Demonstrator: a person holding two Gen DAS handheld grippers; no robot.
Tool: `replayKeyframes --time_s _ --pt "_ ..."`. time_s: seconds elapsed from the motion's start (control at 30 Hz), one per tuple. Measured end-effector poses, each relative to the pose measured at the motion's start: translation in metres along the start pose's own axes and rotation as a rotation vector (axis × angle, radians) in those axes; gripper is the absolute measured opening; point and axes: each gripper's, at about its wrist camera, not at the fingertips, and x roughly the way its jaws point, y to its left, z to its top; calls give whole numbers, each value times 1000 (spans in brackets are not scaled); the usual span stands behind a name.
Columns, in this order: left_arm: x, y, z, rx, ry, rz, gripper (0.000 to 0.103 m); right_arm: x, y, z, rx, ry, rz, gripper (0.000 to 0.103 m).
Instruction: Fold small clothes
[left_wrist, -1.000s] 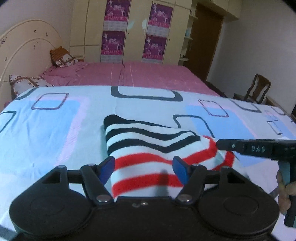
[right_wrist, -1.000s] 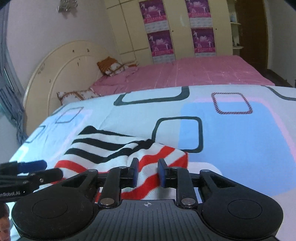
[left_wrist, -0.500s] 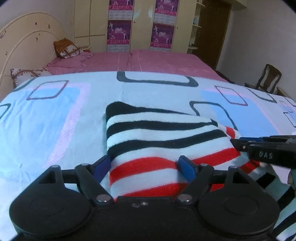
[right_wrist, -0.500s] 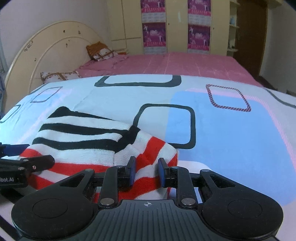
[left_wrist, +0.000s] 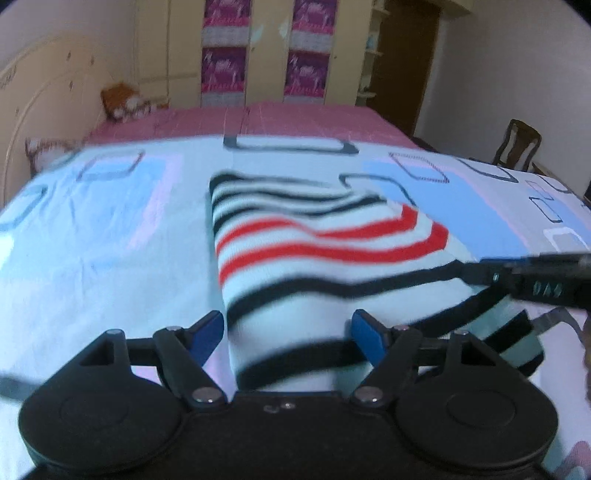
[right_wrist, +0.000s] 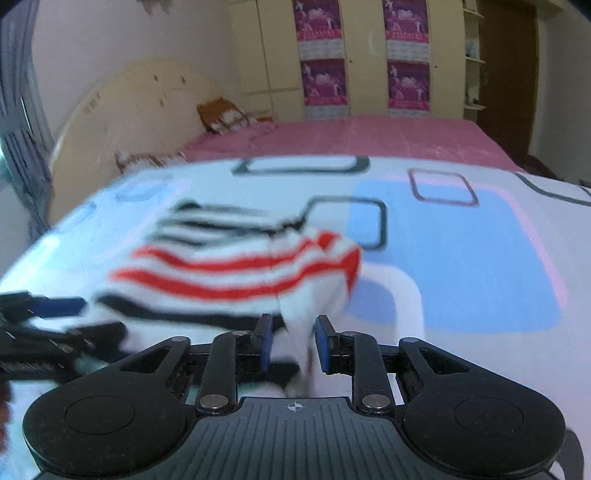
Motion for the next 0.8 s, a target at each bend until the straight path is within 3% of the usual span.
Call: replayKeyframes --time_s 0.13,0.3,0.5,0.57,0.67,0.73,0.8 --pt "0 0 -5 -15 34 -4 77 4 -2 -12 17 13 -24 24" --pt "-9 0 -9 -2 61 7 77 -28 8 -15 19 -20 -16 24" --pt "-5 0 -17 -33 81 -2 78 -19 12 -49 0 68 -63 25" --pt "-6 1 -15 -41 80 1 80 -13 15 -48 -11 72 -113 47" --pt "-7 2 -15 -64 86 18 93 -8 1 -47 70 103 -107 63" --pt "-6 1 -15 -71 99 45 99 -6 -9 -44 111 132 -83 64" --pt "-5 -2 -16 -68 114 68 103 -7 -3 -41 56 137 -104 64"
